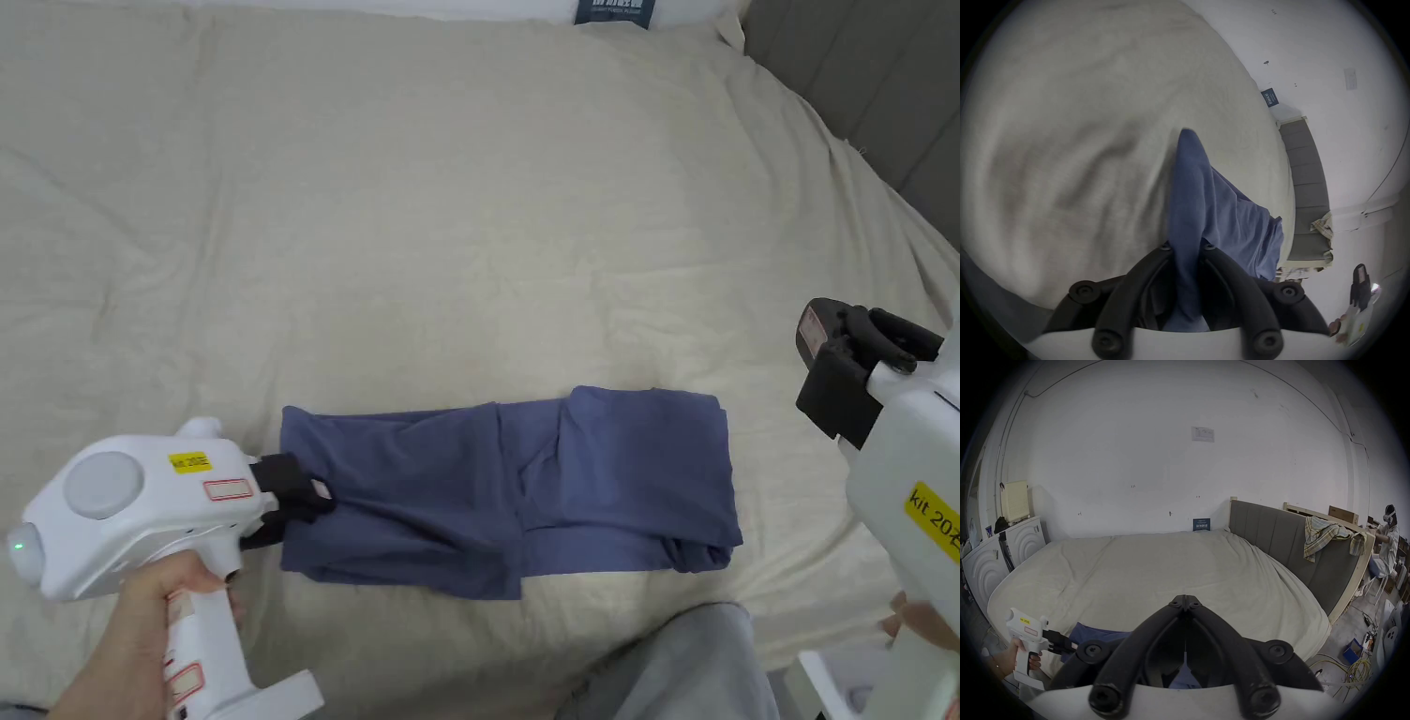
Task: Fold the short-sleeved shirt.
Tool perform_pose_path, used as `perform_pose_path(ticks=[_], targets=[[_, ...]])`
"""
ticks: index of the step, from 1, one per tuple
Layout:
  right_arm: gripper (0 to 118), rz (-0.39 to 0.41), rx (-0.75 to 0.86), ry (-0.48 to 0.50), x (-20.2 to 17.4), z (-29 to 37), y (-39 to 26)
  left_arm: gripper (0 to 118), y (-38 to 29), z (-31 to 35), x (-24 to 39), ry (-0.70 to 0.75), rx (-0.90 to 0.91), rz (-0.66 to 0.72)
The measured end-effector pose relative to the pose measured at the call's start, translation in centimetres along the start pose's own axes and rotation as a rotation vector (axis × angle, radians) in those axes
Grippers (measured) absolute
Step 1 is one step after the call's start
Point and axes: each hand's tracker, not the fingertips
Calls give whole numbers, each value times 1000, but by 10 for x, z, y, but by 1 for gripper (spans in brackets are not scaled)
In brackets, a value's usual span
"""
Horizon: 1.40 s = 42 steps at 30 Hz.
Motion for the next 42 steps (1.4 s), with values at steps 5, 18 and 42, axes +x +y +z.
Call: perform_pose_path(ticks=[5, 18, 42], targets=[[0, -22, 2, 22, 0, -2, 0, 11, 8, 48, -29, 63, 101, 46], [0, -24, 16, 83, -12, -5, -1, 10, -6, 161, -31, 294, 336, -132], [0, -77, 42, -35, 30, 30, -4, 64, -117, -75, 162, 94, -44, -595]])
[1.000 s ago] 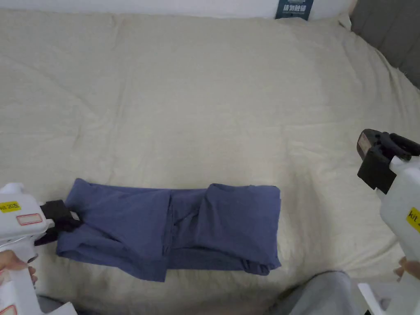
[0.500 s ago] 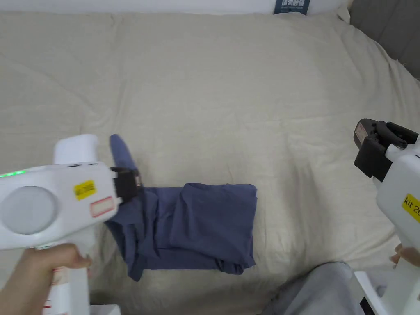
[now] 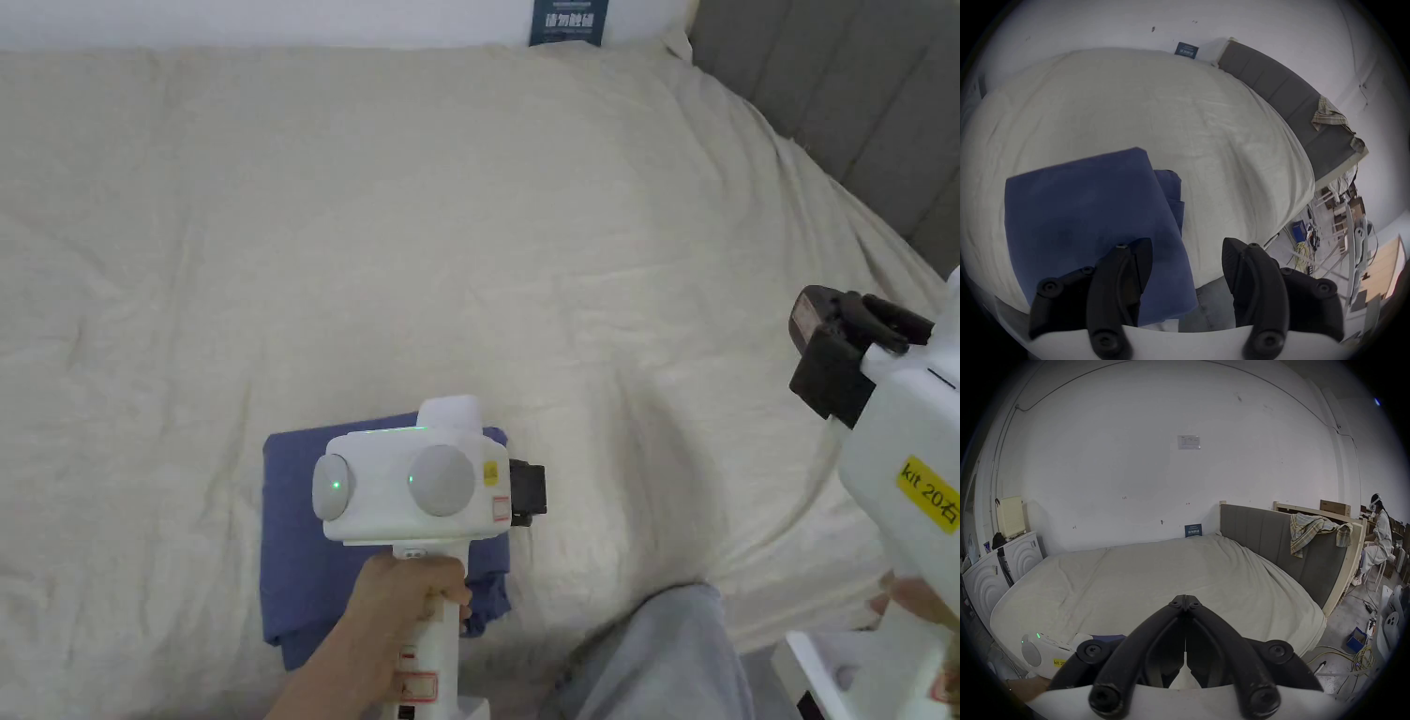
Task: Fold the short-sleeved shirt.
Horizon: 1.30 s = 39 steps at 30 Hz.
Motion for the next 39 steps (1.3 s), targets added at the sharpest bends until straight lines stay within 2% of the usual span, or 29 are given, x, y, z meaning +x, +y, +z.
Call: perform_pose_path(ticks=[3, 5, 6, 7, 8, 11, 14, 16, 18, 22, 25, 27, 34, 39], targets=[[0, -7, 1, -3, 0, 1, 1, 63, 5, 28, -5, -23, 136, 12], [0, -9, -1, 2, -1, 0, 0, 55, 9, 40, -1, 96, 238, -84], [0, -8, -2, 4, -1, -1, 0, 40, 10, 40, 1, 150, 277, -116], [0, -6, -4, 9, -3, -1, -1, 14, 11, 37, 4, 202, 299, -131], [0, -4, -7, 13, -5, -2, -2, 8, 12, 31, 7, 211, 288, -126], [0, 2, -17, 23, -7, -5, -4, 8, 3, 4, 9, 157, 150, -133], [0, 9, -18, 24, -7, -5, -5, 8, -20, -29, 12, 209, 50, -185], [0, 8, -20, 21, -6, -5, -5, 7, -34, -46, 9, 213, -15, -143], [0, 8, -25, 19, -5, -4, -5, 6, -38, -44, 5, 193, 70, -105], [0, 20, -32, 22, -8, -5, -5, 6, -16, -27, 1, 133, 13, -63], [0, 21, -32, 37, -15, -6, -6, 6, -5, 13, -7, 41, 172, -15], [0, 25, -32, 57, -21, -9, -6, 6, 1, 46, -12, 69, 315, -61], [0, 37, -38, 166, -69, -30, -10, 6, 1, 136, -50, 411, 711, -193], [0, 96, -117, 243, -122, -65, -44, 6, -24, 169, -75, 572, 789, -238]])
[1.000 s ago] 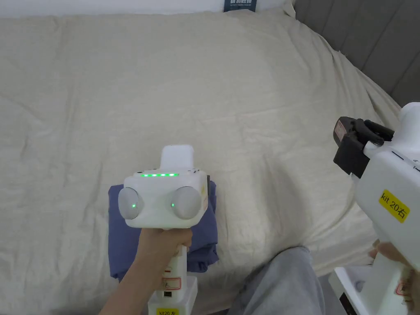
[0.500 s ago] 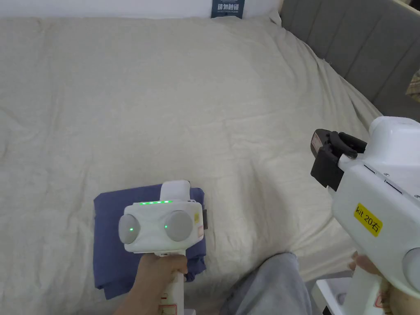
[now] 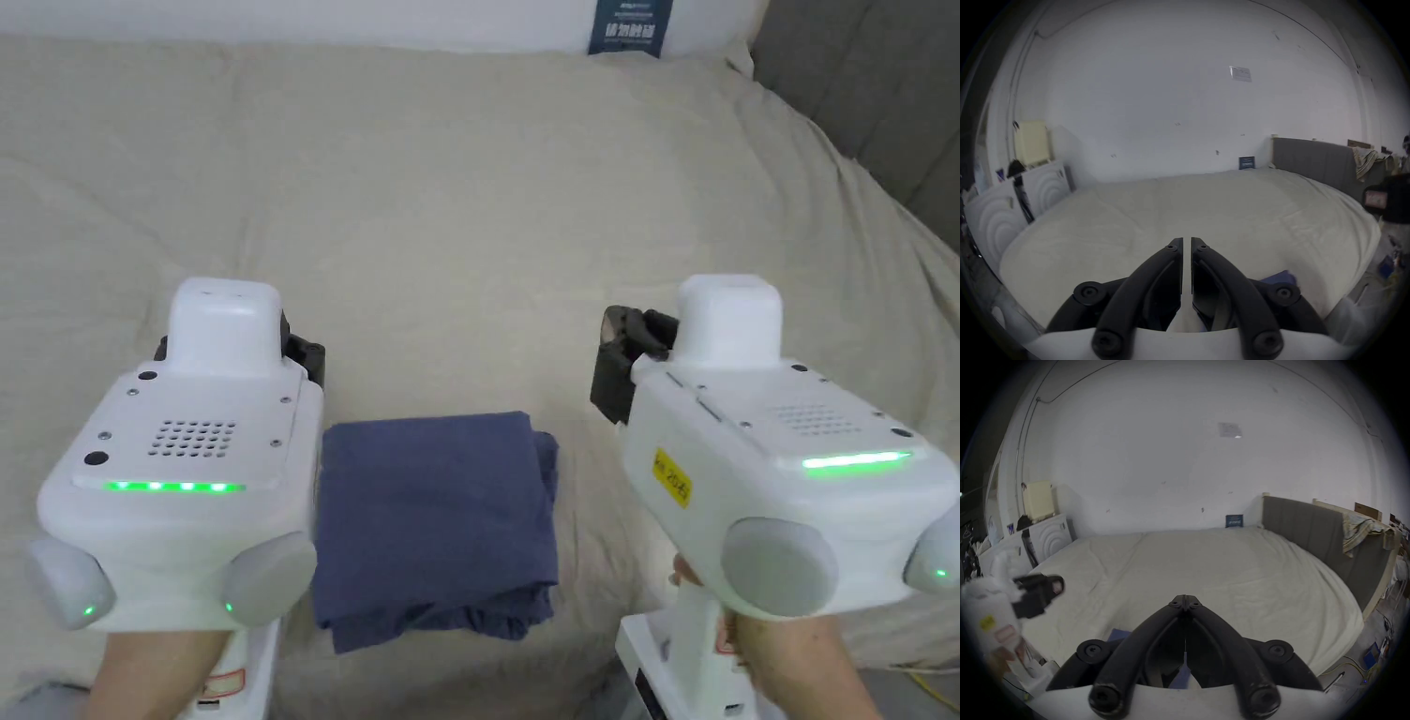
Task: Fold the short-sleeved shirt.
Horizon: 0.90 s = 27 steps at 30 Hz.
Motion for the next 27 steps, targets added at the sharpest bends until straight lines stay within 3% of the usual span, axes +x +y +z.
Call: perform_pose_path(ticks=[7, 12, 14, 15, 16, 17, 19, 20, 21, 24, 27], targets=[[0, -5, -261, 66, -41, -78, -78, 6, -16, 20, -28, 38, -34, -13], [0, -26, -505, -4, -40, -118, -132, 6, -20, 20, -39, 40, -64, 52], [0, -79, -531, 0, -35, -123, -143, 9, -21, 15, -43, 25, -75, 93], [0, -106, -471, -5, -33, -120, -142, 20, -21, 12, -45, 17, -78, 110], [0, -104, -490, -8, -34, -120, -138, 46, -20, 10, -47, 12, -83, 131], [0, -106, -504, -13, -35, -123, -136, 61, -19, 5, -49, -12, -100, 165], [0, -97, -505, -12, -37, -120, -134, 77, -15, -7, -55, -56, -141, 215], [0, -93, -504, -10, -36, -119, -135, 100, -13, -15, -60, -92, -172, 252], [0, -90, -502, -9, -36, -119, -135, 116, -12, -21, -65, -146, -198, 296], [0, -95, -502, -3, -35, -117, -134, 118, -17, -53, -83, -325, -312, 452], [0, -108, -504, 0, -34, -118, -134, 118, -50, -96, -100, -570, -570, 625]])
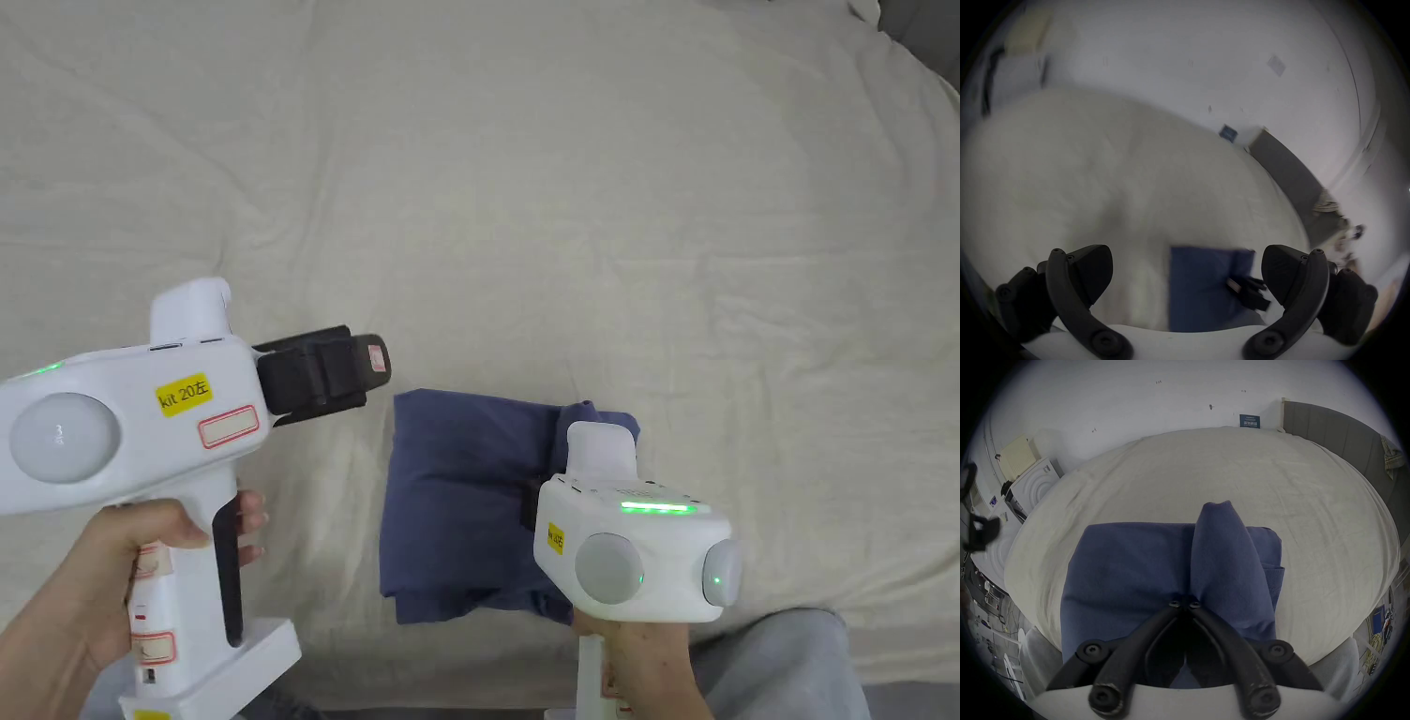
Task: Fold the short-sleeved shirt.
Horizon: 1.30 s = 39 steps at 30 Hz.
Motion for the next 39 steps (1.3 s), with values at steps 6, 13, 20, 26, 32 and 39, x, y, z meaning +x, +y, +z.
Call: perform_pose_path(ticks=[6, 13, 20, 26, 32, 39], targets=[[0, -7, -3, 7, 2, 0, 0, 118, -28, -45, -56, -259, -246, 202], [0, -35, -19, 30, 8, -3, 2, 118, -54, -77, -70, -446, -260, 375], [0, -205, -64, 108, 20, 7, 24, 110, -44, -104, -50, -449, -394, 304], [0, -221, 192, 123, 33, 77, 78, 30, -42, -122, -25, -141, -456, 133], [0, -160, 454, 108, 41, 165, 116, 28, -32, -115, 1, -17, -477, 153], [0, -153, 572, 151, 38, 222, 116, 27, 5, -86, -5, 93, -496, 83]])
